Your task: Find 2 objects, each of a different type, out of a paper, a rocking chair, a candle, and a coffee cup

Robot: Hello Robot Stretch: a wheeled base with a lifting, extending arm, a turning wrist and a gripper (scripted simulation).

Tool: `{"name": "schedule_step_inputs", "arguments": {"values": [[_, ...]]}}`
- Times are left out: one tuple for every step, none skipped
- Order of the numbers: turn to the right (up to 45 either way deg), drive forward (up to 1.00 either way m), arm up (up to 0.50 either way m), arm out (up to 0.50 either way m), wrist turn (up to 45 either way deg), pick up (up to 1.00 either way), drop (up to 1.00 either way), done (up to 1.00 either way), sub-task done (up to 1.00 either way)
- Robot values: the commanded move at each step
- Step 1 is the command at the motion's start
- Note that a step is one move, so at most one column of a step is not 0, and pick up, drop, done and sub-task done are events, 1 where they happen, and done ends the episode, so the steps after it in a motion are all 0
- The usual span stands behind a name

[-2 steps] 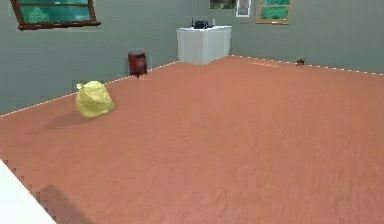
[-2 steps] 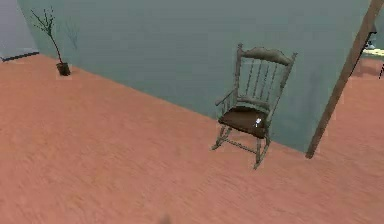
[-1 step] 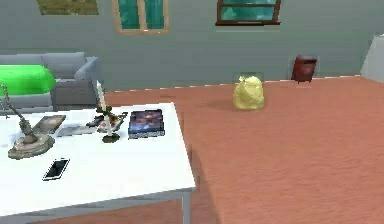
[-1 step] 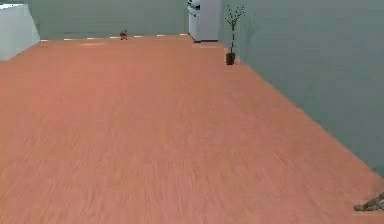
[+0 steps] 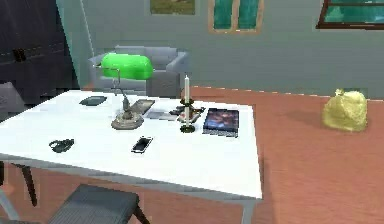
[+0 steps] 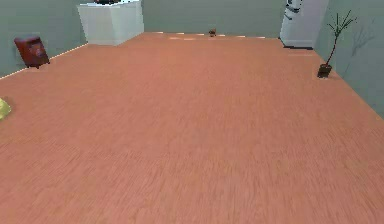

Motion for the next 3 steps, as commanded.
{"name": "schedule_step_inputs", "arguments": {"values": [[0.0, 0.00, 0.00, 0.00, 0.0, 0.00, 0.00, 0.00, 1.00], [45.0, 0.00, 0.00, 0.00, 0.0, 0.00, 0.00, 0.00, 0.00], [45.0, 0.00, 0.00, 0.00, 0.0, 0.00, 0.00, 0.00, 0.00]]}}
